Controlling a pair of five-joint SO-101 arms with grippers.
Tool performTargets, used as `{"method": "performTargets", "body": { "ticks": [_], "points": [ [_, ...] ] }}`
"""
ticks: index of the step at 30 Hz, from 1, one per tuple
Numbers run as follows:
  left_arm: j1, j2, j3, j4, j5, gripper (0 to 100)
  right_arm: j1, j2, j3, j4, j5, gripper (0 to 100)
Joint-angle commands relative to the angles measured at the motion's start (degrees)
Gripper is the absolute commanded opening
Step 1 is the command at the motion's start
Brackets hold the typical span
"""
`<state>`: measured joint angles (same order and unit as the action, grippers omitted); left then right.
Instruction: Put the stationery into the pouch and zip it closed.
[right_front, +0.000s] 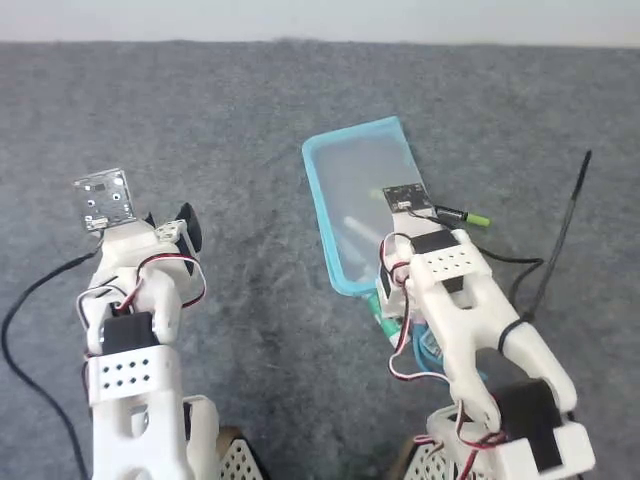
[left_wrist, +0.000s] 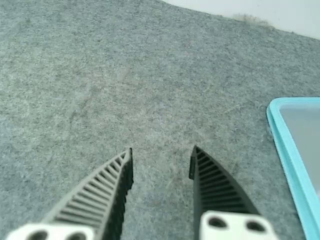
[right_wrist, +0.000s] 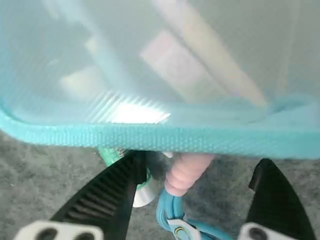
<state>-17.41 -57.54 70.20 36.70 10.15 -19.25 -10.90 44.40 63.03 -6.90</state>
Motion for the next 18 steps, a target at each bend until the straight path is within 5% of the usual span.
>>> {"method": "performTargets", "body": {
  "ticks": [1, 9, 18],
  "points": [
    [-0.3, -1.0, -0.7, 0.0, 0.2, 18, 0.6, -0.5, -2.8, -0.8, -1.1, 23.2],
    [-0.3, -1.0, -0.7, 0.0, 0.2, 18, 8.7, -0.5, -2.7, -3.6, -0.5, 11.3],
    [-0.4, -1.0, -0.7, 0.0, 0.2, 18, 9.7, -0.5, -2.7, -2.6, 5.6, 0.7]
  ]
}}
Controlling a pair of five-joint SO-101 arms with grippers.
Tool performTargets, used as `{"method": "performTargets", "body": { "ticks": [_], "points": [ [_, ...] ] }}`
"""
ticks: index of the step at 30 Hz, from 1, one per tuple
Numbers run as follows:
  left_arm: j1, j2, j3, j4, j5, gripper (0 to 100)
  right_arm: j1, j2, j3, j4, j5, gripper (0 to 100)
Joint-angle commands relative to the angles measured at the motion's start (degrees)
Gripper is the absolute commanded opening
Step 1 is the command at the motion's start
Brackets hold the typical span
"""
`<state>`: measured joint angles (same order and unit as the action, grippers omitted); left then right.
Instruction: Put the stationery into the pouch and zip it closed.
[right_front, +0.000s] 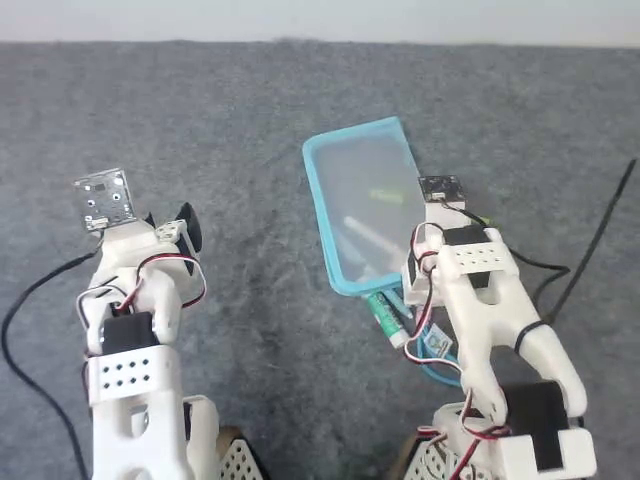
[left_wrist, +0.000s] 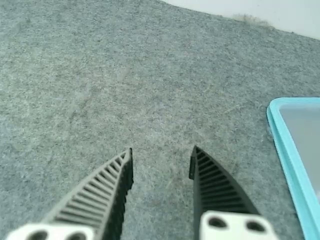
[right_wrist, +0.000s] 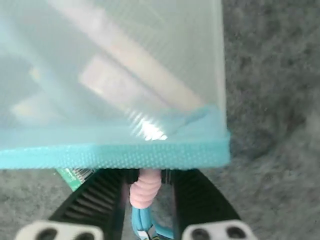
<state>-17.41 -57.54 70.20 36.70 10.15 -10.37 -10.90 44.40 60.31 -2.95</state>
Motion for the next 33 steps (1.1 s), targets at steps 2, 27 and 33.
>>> {"method": "performTargets", "body": {
  "ticks": [2, 27, 33],
  "points": [
    [-0.4, -1.0, -0.7, 0.0, 0.2, 18, 0.9, -0.7, -2.7, 0.6, 2.0, 0.7],
    [0.0, -1.0, 0.1, 0.0, 0.2, 18, -18.2, 7.0, -79.9, 42.4, 20.7, 0.6],
    [1.2, -1.0, 0.6, -2.2, 0.3, 18, -26.0, 3.3, -71.9, 41.9, 15.6, 0.6]
  ]
}}
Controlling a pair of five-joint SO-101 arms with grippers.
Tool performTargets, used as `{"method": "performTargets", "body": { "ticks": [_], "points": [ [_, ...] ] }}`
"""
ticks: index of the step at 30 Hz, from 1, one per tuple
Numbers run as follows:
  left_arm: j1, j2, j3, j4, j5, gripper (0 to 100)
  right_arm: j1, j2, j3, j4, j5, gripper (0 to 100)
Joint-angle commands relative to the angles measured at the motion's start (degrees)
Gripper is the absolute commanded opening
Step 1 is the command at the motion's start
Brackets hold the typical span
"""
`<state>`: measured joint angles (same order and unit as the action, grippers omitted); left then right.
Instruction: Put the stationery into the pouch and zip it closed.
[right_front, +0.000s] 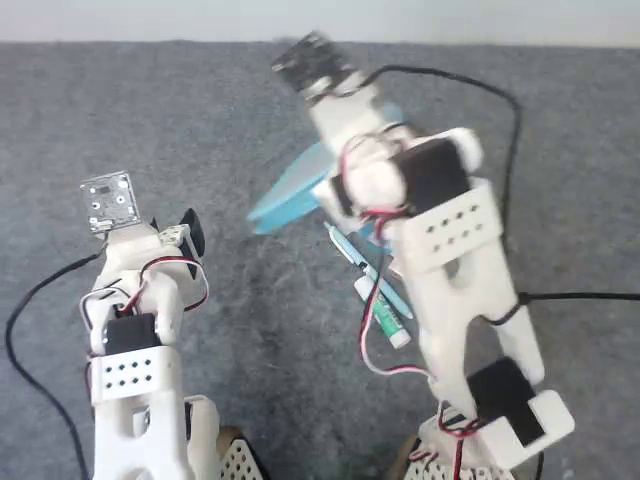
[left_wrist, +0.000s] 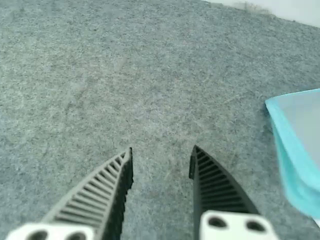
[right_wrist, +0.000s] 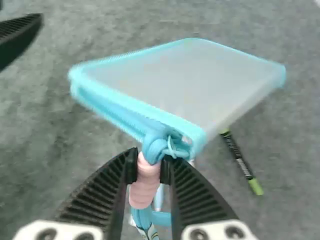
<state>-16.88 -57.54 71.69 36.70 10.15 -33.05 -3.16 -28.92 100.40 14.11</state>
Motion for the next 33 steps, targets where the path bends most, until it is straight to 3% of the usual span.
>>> {"method": "performTargets", "body": {
  "ticks": [1, 6, 15, 19, 25, 28, 33],
  "points": [
    [0.7, -1.0, -0.9, -2.8, 0.3, 18, -4.5, -5.8, 3.3, 1.9, -1.5, 0.6],
    [0.4, -1.3, -3.4, -4.1, 0.4, 18, -7.3, -15.8, 16.3, -2.2, 1.0, 0.6],
    [0.8, -1.3, -13.8, 4.8, 0.5, 18, -7.4, -32.5, 51.9, -16.7, 6.2, 0.6],
    [5.9, -1.0, -12.6, 5.5, 0.4, 18, -7.3, -36.8, 59.4, -20.5, 6.3, 0.6],
    [21.6, -0.9, 1.4, -3.6, -5.9, 18, -7.2, -37.8, 51.2, -16.1, 6.3, 0.6],
    [23.4, -0.8, 5.8, -8.2, -6.2, 18, -7.2, -34.4, 38.9, -10.4, 6.2, 0.6],
    [25.9, -0.8, 5.3, -6.4, -6.2, 18, -7.3, -22.0, 14.0, -4.3, 1.3, 0.6]
  ]
}}
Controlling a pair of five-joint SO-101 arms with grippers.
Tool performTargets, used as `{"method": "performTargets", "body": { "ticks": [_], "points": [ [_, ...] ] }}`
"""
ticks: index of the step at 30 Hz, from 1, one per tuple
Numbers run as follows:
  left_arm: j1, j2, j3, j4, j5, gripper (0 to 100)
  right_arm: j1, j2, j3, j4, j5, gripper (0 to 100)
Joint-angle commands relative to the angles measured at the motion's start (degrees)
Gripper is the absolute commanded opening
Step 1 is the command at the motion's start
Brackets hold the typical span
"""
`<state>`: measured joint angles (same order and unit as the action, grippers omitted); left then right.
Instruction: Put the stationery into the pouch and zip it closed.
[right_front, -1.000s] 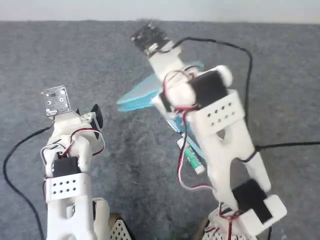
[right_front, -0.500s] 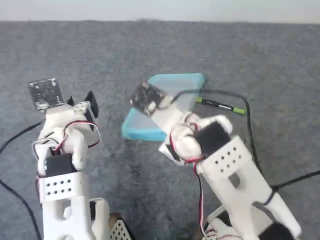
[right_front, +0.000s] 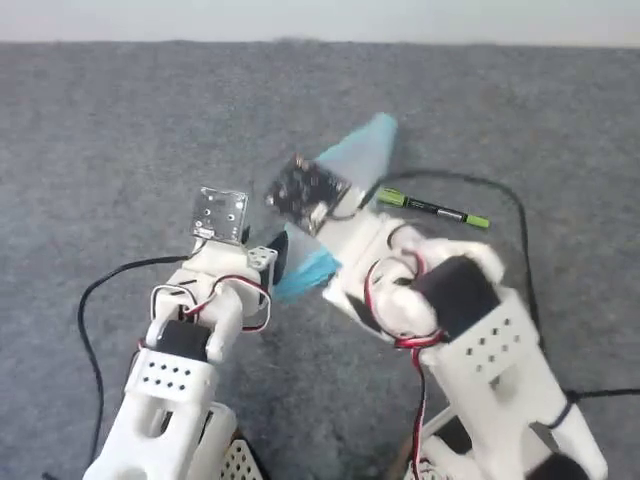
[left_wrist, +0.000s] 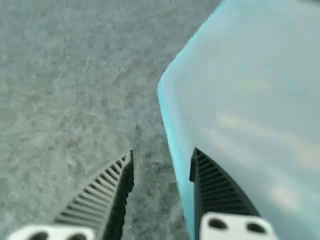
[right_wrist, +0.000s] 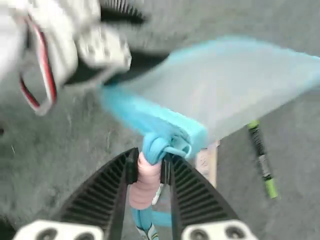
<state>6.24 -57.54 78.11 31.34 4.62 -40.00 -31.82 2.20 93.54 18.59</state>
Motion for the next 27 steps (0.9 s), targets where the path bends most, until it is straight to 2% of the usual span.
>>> {"method": "performTargets", "body": {
  "ticks": [1, 6, 9, 14, 18, 24, 27],
  "points": [
    [4.1, -0.8, -1.1, -0.7, -1.0, 18, -0.6, 9.9, -21.4, 3.0, -4.5, 0.6],
    [13.1, -0.9, 0.5, 0.0, -5.4, 18, -3.0, 23.8, -31.7, 2.8, -6.2, 0.6],
    [14.1, -1.1, 0.7, 0.3, -6.2, 18, -5.9, 28.3, -31.6, 2.8, -5.5, 0.6],
    [2.5, -1.4, -1.0, 0.4, -5.8, 17, -6.2, 28.7, -30.5, 3.7, -5.4, 0.6],
    [-4.9, -1.4, -2.6, 0.4, -1.1, 17, -6.6, 25.5, -20.7, 1.2, -2.5, 0.7],
    [-17.2, -1.5, -5.7, 1.7, 5.5, 17, -6.4, 13.0, 10.7, -19.6, -2.2, 0.7],
    [-21.7, -1.5, -7.3, 2.9, 6.4, 17, -5.7, 4.7, 24.7, -27.5, -2.1, 0.6]
  ]
}}
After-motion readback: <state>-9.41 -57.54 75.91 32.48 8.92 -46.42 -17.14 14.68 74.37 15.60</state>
